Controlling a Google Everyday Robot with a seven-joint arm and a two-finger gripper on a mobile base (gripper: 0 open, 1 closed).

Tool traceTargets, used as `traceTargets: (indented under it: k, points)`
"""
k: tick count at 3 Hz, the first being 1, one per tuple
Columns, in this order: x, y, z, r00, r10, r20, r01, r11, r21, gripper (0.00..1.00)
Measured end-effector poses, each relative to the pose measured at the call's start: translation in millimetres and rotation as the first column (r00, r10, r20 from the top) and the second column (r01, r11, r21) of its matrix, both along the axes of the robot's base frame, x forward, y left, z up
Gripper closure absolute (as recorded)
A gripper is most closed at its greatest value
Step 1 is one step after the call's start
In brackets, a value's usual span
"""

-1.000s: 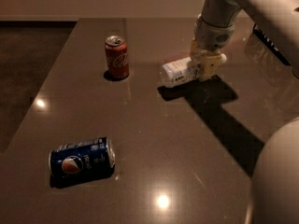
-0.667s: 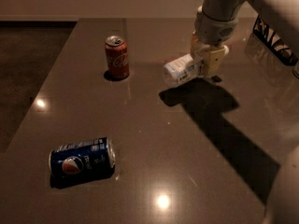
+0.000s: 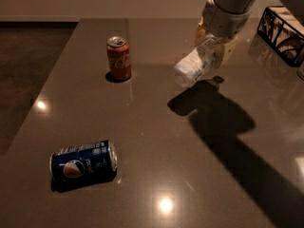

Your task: Place blue plastic bottle upright

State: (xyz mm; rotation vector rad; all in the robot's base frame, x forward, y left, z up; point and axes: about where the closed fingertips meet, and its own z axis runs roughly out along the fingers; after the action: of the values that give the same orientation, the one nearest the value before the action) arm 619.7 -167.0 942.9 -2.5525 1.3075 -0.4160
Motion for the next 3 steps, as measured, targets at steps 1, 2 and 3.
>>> traceTargets:
  k: [1, 2, 3]
  points:
    - [-1.2, 2.1, 14.8, 0.9914, 0.118, 0.056, -0.118, 0.993, 0.007, 1.00]
    - [-6.5, 8.6, 26.7, 0.9607, 0.253, 0.114, -0.251, 0.967, -0.033, 1.00]
    - [-6.5, 8.6, 26.7, 0.9607, 0.253, 0.114, -0.251, 0.967, -0.033, 1.00]
